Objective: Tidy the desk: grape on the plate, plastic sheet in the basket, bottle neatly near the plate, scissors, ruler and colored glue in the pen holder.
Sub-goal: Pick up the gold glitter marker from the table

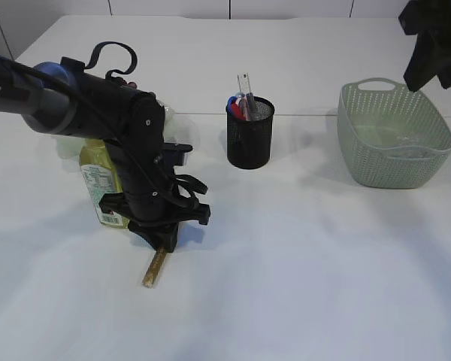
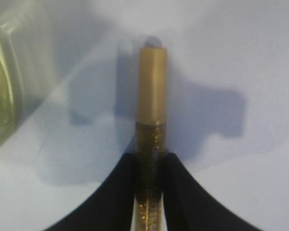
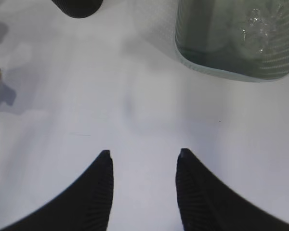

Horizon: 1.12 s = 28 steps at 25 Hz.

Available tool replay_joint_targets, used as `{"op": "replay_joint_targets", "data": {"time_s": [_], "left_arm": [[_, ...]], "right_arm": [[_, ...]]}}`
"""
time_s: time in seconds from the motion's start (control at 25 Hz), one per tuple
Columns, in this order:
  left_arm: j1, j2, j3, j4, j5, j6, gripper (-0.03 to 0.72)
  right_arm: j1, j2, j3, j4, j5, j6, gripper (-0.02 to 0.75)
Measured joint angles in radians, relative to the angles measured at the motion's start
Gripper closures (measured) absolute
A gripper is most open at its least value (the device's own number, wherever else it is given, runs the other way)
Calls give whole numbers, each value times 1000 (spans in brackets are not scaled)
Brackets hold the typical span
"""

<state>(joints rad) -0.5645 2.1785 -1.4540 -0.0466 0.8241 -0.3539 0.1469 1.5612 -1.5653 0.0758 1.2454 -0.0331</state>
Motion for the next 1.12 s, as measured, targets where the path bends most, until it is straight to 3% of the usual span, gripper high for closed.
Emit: {"op": "replay_joint_targets", "data": {"time_s": [0.8, 1.12], "left_arm": [[-2, 0, 0, 39, 0, 0, 592], [-4, 0, 0, 39, -128, -2, 592]], "right_arm": [[0, 0, 0, 0, 0, -34, 388], [0, 0, 0, -3, 0, -36, 388]]}}
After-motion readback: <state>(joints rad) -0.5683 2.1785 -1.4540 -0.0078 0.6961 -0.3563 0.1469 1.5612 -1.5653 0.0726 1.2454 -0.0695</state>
